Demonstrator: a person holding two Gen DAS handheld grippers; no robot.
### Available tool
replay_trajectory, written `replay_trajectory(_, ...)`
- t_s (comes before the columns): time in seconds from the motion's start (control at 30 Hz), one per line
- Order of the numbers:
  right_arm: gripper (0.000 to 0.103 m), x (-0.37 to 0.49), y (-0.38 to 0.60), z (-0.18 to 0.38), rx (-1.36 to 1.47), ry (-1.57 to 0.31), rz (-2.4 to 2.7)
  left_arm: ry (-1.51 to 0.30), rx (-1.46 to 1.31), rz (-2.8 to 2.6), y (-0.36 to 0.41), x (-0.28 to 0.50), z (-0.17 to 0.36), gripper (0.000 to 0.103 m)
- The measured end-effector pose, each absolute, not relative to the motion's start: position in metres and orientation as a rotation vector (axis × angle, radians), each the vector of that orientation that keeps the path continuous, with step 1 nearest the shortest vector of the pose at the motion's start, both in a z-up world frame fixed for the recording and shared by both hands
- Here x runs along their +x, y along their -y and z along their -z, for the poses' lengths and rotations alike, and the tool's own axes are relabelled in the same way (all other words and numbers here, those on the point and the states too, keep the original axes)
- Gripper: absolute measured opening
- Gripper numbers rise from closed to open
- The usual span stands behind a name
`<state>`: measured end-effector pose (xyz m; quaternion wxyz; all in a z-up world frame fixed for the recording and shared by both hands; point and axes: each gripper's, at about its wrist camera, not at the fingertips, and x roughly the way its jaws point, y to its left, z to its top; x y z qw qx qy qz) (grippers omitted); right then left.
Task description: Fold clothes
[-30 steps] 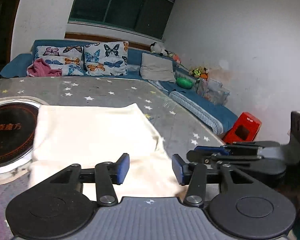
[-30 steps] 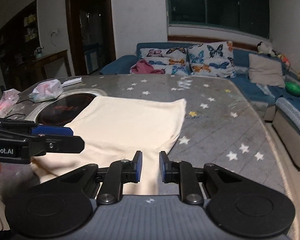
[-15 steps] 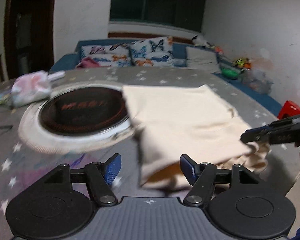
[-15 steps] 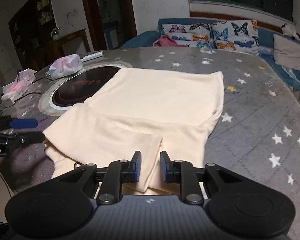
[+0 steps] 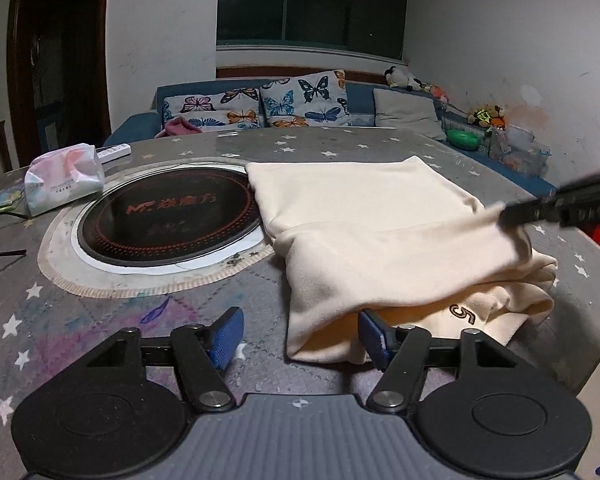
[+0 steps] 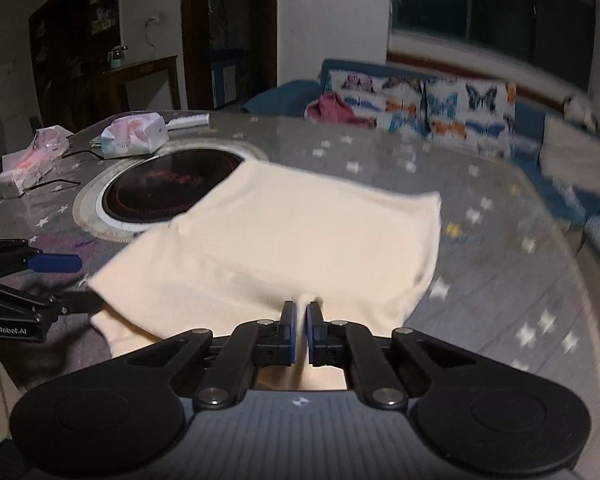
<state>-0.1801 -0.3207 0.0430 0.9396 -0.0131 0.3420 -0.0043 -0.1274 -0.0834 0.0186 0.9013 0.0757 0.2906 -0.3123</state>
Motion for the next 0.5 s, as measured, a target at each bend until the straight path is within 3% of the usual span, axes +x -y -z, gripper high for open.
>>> replay_trajectory(0.3, 0.004, -0.176, 0.322, -0.072, -0.134, -0.646, 0.070, -0.580, 0.203, 0.653, 0.088, -0.132, -0.017, 0.031)
replay_trajectory(0.5, 0.005, -0.166, 0.341, -0.028, -0.065, -0.761, 0.138, -0.593, 0.220, 0.652, 0.084, -0.131, -0.016, 0.032)
